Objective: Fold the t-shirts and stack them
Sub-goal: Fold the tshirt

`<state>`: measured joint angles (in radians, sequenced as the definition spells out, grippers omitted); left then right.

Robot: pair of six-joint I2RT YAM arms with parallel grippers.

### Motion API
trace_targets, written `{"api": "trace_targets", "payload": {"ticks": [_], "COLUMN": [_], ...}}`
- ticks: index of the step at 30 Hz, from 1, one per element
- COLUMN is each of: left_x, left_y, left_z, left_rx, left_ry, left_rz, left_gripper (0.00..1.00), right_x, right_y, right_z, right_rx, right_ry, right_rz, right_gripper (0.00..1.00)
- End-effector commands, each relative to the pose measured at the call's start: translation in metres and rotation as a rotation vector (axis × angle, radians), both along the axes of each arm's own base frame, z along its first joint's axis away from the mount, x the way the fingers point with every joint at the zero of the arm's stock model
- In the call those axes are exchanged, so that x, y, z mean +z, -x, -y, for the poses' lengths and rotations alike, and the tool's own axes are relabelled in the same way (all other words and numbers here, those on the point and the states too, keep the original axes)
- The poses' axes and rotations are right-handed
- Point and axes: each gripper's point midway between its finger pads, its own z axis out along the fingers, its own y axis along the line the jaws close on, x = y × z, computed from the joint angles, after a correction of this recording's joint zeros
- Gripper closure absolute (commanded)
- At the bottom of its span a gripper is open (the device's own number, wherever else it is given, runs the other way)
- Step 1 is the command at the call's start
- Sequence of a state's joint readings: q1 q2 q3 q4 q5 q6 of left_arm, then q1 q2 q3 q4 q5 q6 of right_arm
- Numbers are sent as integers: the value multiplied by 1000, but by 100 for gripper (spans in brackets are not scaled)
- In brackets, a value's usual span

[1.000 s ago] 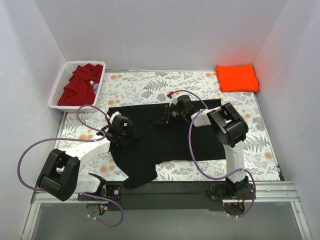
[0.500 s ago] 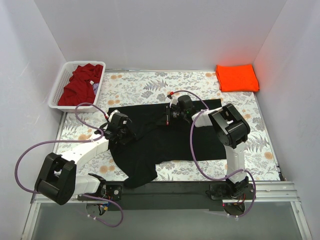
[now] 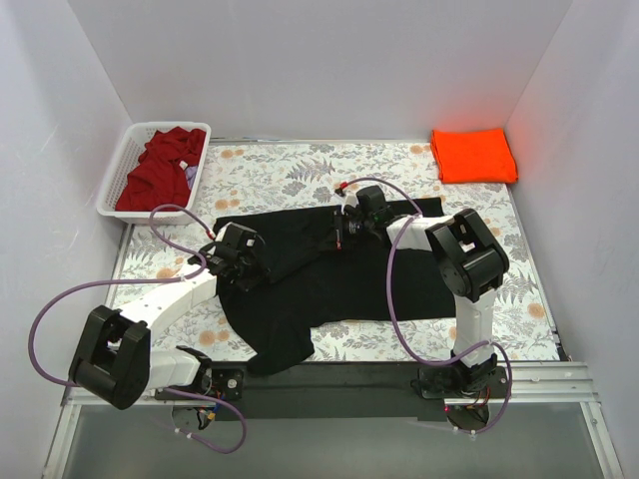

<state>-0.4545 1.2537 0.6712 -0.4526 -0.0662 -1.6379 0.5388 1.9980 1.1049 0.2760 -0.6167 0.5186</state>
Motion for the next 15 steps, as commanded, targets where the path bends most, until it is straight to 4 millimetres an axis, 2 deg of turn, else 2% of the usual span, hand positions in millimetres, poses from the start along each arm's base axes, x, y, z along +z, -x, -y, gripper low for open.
{"api": "trace_targets", "payload": {"ticks": [1,5,7,9,12,13,15], "left_x": [-7,-23,-31,-33,-21,-17,3], "left_y": [11,20,23,24,17,16,4], "left_z": [-7,-6,-5,-5,-5,-7,-13], "left_rx": [21,5,1,0,13,20,45], "left_ry": [-17,-11,-12,-11,-8,-15,-32], "left_rz": [-45,-81,-105,-114,-72,-61,10], "left_gripper": [100,96,90,86,77,67,58], "right_x": [0,5,9,18,26,27,28], "right_y": [-6,-9,-12,-19,-20,-20,-24], "right_z": [0,1,4,6,9,11,22], "right_rx": [20,20,9,3,1,-3,-32], "right_ry": [26,45,71,86,98,100,111], "right_rz": [10,34,47,86,108,113,122], "right_gripper": [89,85,81,73,71,71,71]}}
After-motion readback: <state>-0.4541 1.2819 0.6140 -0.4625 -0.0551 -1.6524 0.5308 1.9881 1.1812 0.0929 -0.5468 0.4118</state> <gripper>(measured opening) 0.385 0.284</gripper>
